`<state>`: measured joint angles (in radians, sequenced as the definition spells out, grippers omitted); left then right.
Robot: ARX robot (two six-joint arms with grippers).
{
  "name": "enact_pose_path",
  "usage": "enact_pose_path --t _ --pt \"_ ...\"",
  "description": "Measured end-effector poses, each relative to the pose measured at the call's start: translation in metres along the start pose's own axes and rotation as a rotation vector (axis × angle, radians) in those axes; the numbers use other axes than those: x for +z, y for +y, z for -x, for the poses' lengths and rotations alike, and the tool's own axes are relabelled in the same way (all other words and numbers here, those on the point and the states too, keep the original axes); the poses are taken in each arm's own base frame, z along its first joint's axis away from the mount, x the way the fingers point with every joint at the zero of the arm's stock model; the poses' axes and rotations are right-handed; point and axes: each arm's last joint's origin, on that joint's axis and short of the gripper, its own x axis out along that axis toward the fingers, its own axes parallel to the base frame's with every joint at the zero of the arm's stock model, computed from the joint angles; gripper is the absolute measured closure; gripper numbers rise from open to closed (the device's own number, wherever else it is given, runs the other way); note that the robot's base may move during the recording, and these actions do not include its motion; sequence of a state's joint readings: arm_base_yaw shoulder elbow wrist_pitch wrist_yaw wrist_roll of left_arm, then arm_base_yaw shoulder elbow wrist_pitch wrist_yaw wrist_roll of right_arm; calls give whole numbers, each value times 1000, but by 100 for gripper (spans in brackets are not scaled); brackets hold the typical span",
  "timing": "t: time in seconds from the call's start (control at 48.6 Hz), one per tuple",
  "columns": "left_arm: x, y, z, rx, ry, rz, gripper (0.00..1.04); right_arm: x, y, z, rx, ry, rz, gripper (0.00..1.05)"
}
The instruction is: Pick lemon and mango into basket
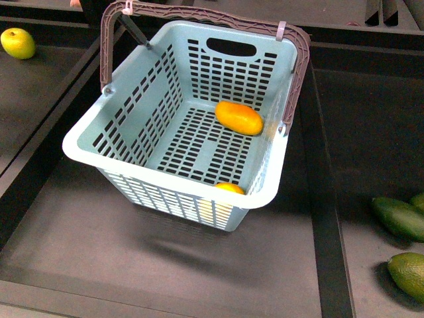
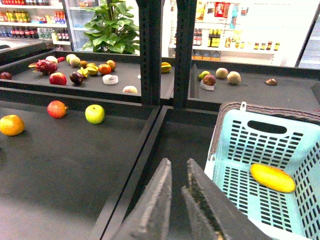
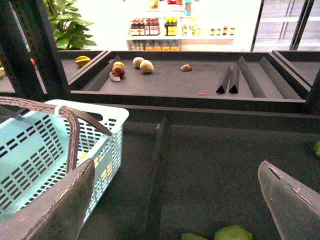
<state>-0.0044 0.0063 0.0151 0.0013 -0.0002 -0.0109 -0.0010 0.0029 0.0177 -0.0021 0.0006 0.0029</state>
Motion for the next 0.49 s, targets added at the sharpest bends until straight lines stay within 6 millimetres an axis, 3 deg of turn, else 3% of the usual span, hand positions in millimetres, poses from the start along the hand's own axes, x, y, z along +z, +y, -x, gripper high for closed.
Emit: enact_pose_path --t 0.288,0.474,0.494 --pt "0 0 0 0 0 0 38 0 0 0 0 0 0 9" --pt "0 0 0 0 0 0 6 0 0 0 0 0 0 9" --pt "0 0 0 0 0 -2 6 0 0 0 0 0 0 9"
